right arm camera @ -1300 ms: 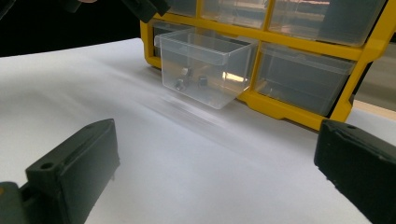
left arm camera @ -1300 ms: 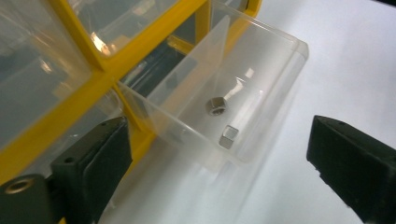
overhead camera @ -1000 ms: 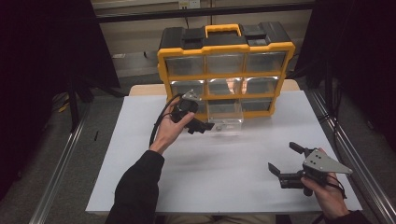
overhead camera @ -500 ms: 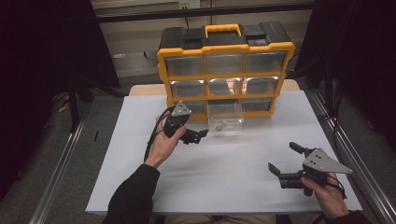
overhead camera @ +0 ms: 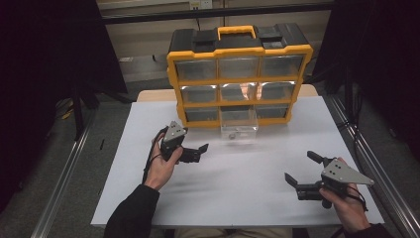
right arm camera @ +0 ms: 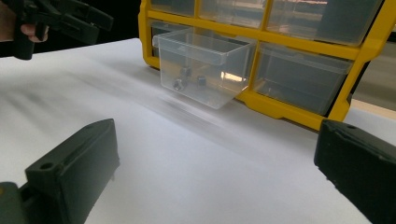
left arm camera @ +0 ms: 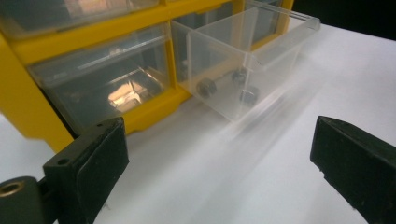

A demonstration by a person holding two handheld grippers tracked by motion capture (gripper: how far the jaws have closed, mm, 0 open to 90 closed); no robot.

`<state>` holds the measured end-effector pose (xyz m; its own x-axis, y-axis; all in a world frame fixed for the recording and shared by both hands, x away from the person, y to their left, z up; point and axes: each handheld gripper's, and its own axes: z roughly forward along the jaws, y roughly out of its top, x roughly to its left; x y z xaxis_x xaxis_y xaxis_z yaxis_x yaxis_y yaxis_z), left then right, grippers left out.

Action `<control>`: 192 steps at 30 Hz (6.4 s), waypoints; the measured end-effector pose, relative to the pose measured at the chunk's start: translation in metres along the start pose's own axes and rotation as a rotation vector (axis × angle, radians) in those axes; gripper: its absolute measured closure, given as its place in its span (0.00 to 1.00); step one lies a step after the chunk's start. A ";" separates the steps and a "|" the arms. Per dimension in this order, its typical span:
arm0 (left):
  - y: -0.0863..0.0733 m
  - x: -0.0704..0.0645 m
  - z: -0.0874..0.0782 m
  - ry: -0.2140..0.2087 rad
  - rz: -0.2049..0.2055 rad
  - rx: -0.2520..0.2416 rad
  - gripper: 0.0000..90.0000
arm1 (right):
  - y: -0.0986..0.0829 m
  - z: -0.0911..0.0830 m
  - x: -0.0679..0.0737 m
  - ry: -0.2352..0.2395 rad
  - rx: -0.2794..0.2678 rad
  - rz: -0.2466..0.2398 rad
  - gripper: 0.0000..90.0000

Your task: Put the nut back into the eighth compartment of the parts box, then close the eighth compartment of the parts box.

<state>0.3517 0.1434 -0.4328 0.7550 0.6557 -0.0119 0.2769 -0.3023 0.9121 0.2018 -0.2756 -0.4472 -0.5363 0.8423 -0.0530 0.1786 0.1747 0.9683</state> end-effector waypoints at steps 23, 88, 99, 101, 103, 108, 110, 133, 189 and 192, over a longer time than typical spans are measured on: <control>-0.053 0.000 -0.083 0.107 -0.072 -0.097 0.03 | 0.000 -0.001 0.000 -0.007 -0.005 0.007 0.00; -0.044 -0.033 -0.090 0.107 -0.035 -0.135 0.05 | 0.000 0.000 -0.001 0.021 -0.014 0.048 0.00; -0.035 -0.044 -0.059 0.033 0.013 -0.103 0.05 | 0.000 0.001 -0.001 0.027 -0.012 0.038 0.00; -0.034 -0.044 -0.054 0.027 0.024 -0.100 0.05 | 0.000 0.001 -0.001 0.028 -0.009 0.039 0.00; -0.033 -0.044 -0.048 0.019 0.020 -0.093 0.05 | 0.000 0.001 -0.001 0.028 -0.009 0.038 0.00; -0.027 -0.046 -0.038 0.013 0.033 -0.086 0.04 | 0.000 0.001 0.000 0.030 -0.010 0.038 0.00; -0.025 -0.046 -0.033 -0.008 0.023 -0.103 0.04 | 0.000 0.001 -0.001 0.031 -0.008 0.038 0.00; -0.006 -0.043 0.024 -0.084 0.055 -0.086 0.10 | 0.000 0.001 -0.001 0.039 -0.007 0.026 0.00; 0.006 -0.044 0.084 -0.122 0.024 -0.051 1.00 | 0.000 0.002 -0.001 0.035 -0.006 0.023 0.00; 0.007 -0.043 0.087 -0.133 0.029 -0.051 1.00 | 0.000 0.002 -0.001 0.036 -0.006 0.023 0.00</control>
<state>0.3731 0.0531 -0.4618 0.8353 0.5485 -0.0364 0.2256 -0.2817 0.9326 0.2035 -0.2755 -0.4475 -0.5614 0.8273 -0.0221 0.1867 0.1526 0.9705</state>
